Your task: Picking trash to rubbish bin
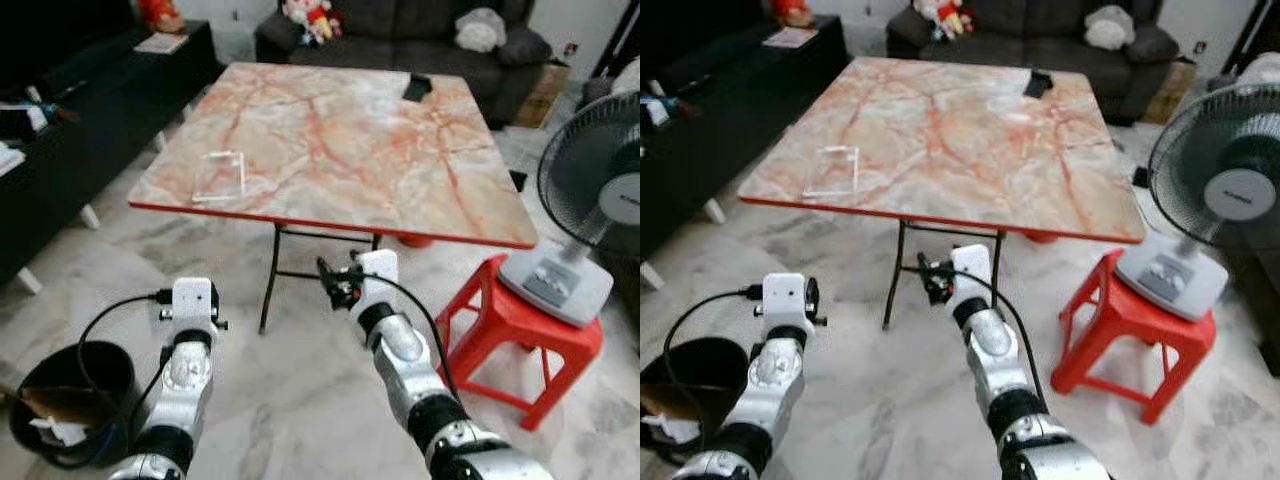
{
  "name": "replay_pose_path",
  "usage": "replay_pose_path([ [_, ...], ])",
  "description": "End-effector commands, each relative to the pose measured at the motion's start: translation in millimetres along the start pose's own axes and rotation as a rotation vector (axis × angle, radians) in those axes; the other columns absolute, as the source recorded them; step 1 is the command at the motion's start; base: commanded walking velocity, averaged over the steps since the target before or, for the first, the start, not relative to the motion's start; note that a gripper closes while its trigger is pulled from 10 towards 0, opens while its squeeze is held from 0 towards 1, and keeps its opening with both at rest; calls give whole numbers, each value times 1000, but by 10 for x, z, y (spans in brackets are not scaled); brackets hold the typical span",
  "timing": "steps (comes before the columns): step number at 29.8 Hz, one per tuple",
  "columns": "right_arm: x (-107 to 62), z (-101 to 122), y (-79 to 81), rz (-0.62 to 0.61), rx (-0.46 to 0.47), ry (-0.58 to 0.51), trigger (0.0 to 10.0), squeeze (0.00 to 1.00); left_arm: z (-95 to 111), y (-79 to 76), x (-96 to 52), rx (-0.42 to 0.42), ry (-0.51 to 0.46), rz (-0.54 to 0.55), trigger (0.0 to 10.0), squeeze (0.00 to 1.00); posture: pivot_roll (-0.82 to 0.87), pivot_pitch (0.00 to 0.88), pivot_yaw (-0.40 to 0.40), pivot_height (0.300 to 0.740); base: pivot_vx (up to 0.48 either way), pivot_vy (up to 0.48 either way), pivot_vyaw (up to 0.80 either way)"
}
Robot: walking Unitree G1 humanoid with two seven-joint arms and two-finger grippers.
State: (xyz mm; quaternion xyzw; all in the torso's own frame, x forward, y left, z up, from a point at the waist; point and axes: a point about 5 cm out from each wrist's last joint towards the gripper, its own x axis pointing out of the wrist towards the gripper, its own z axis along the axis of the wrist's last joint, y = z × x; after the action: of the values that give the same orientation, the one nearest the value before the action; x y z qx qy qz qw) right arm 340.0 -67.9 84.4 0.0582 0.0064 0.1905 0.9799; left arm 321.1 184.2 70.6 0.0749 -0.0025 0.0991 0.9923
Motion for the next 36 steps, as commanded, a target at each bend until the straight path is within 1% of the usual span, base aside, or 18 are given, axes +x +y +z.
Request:
replay_pose_path([
  [1,26,72,-13,-5,4,-33,10000,0,25,-31,9,10,-3,-6,10000,0,-2,0,-46,740,0,0,0],
  [24,21,75,-16,2,13,-37,10000,0,35,-31,-2,13,1,-3,10000,0,-2,0,-46,740,0,0,0],
  [25,65,172,-1,4,-5,-74,10000,0,307,-15,141,3,-93,5,10000,0,16,23,-43,740,401,0,0],
  [27,86,219,10,3,-10,-93,10000,0,462,9,209,-11,-144,15,10000,0,16,23,-43,740,420,0,0],
  [32,89,238,6,1,-18,-103,10000,0,509,17,224,-18,-157,19,10000,0,17,24,-44,740,431,0,180],
  [36,94,247,-14,-13,0,-103,10000,0,511,11,222,-19,-158,16,10000,0,17,24,-44,740,439,0,111],
])
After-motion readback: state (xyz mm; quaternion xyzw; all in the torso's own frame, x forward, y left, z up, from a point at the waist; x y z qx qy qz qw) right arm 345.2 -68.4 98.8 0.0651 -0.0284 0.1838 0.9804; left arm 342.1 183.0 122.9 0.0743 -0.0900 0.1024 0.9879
